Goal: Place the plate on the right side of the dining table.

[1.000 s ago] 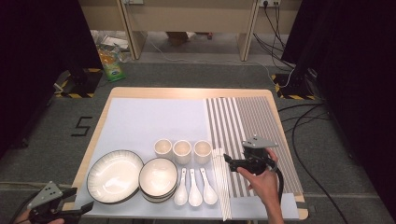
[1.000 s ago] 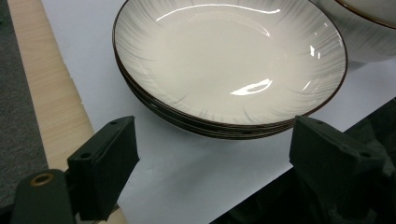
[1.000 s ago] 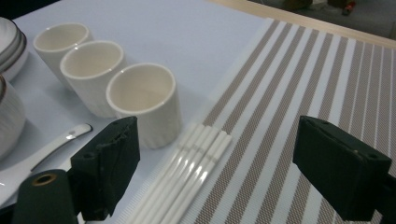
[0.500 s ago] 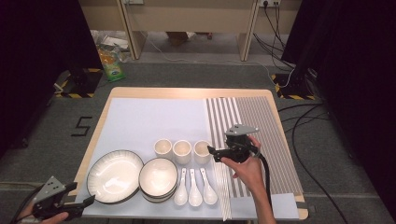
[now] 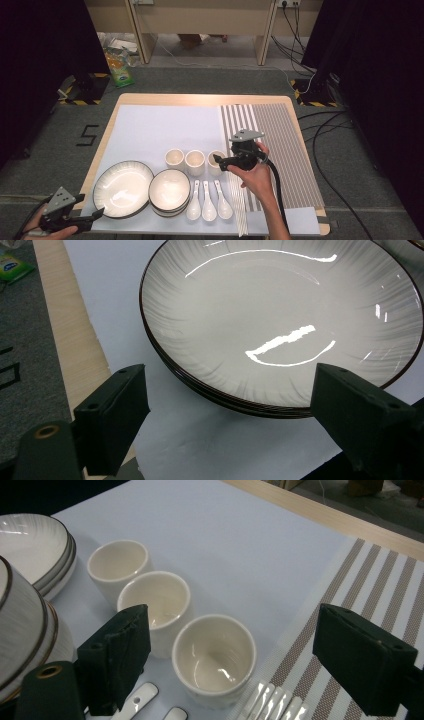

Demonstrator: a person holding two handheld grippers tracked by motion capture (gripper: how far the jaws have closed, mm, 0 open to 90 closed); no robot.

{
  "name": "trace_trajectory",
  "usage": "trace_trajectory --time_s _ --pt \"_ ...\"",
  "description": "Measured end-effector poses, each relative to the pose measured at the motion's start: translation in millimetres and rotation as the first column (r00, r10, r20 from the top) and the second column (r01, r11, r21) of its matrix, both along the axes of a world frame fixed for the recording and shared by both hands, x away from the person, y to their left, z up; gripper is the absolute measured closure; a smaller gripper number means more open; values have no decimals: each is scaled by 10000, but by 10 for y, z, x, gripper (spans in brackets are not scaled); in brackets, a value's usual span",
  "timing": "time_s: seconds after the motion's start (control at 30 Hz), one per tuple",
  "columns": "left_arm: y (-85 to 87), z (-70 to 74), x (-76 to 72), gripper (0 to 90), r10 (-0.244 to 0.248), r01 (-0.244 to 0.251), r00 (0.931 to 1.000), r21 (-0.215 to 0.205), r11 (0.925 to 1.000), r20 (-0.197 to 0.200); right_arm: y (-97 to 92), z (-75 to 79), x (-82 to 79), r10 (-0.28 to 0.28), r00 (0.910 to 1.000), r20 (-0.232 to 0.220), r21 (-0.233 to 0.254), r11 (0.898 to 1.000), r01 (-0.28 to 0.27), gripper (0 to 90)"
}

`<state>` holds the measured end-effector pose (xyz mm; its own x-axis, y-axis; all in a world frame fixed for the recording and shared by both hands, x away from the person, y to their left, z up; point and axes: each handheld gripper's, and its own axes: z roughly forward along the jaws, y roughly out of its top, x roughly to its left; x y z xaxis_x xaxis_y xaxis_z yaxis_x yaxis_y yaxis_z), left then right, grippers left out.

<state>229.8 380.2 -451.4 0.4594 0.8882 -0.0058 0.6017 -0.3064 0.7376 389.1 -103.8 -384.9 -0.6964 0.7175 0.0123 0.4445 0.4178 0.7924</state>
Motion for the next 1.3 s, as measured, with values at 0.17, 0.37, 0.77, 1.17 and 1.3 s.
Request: trace_trajectory --time_s 0.17,0.37,0.77,1.17,1.3 --pt "-13 -15 7 157 6 -6 10000 -48 10000 5 86 62 20 216 9997 -145 109 9997 -214 161" --pt "-7 5 -20 166 -90 90 9999 7 10000 47 255 93 52 613 9980 -143 -176 9979 -616 161" --pt "4 -8 -41 144 91 -90 10000 279 9996 -21 693 175 163 1260 9917 -259 -549 9903 -1273 175" --pt "-50 -18 -2 132 256 -252 9997 606 9978 -60 966 166 319 1646 9855 -419 -680 9836 -1672 192" --pt "-52 -15 3 108 299 -294 9995 751 9967 -60 1003 147 366 1698 9844 -459 -713 9824 -1728 192"
